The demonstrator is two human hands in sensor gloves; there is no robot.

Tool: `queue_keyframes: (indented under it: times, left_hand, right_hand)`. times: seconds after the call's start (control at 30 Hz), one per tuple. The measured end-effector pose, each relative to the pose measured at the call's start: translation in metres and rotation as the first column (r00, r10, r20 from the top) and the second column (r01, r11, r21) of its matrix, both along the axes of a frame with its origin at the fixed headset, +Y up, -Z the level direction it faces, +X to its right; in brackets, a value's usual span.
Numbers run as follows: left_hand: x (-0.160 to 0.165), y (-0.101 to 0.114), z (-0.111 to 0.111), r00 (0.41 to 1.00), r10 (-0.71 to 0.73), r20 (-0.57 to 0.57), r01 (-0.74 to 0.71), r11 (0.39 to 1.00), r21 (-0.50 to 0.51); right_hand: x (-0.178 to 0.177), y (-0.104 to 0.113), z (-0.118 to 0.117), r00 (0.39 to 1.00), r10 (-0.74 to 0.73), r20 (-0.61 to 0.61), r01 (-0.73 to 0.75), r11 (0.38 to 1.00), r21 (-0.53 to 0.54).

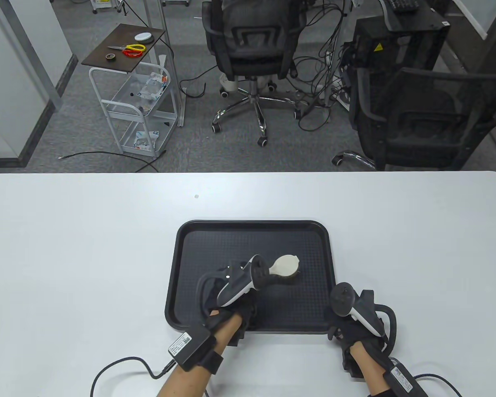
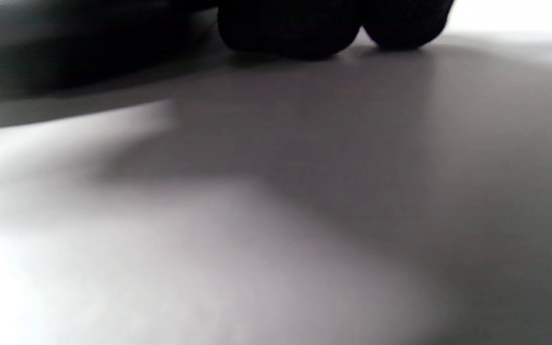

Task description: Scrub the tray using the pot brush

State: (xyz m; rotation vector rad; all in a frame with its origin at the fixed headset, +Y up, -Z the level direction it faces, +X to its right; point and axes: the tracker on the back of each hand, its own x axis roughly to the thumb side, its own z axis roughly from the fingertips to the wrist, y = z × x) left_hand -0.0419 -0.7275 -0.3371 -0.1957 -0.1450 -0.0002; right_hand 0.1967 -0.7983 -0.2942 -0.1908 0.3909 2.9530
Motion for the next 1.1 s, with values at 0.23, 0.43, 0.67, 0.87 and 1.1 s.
queue_keyframes:
  times: [0.23, 0.43, 0.67, 0.87, 1.1]
  left_hand:
    - [0.045, -0.018, 0.007, 0.996, 0.007, 0.085, -0.002, 0.999, -0.050]
    - [0.036, -0.023, 0.010, 0.997, 0.009, 0.076, -0.004, 0.998, -0.067]
    - [-0.025, -0.022, 0.015, 1.000, 0.009, -0.020, -0.010, 0.996, -0.085]
    - [-0.113, -0.017, 0.022, 0.989, -0.041, -0.145, 0.028, 0.996, -0.090]
    - [-0.212, -0.012, 0.031, 0.939, -0.055, -0.339, 0.019, 0.994, -0.107]
  right_hand:
    - [0.000, 0.000, 0.000, 1.000, -0.002, 0.000, 0.002, 1.000, 0.000]
    - [0.000, 0.000, 0.000, 1.000, -0.001, -0.001, 0.001, 1.000, -0.001]
    - [0.000, 0.000, 0.000, 1.000, 0.000, -0.001, 0.000, 1.000, -0.004]
    - [0.000, 0.000, 0.000, 1.000, 0.001, -0.002, -0.001, 1.000, -0.002]
    - [0.000, 0.000, 0.000, 1.000, -0.001, -0.001, 0.001, 1.000, -0.002]
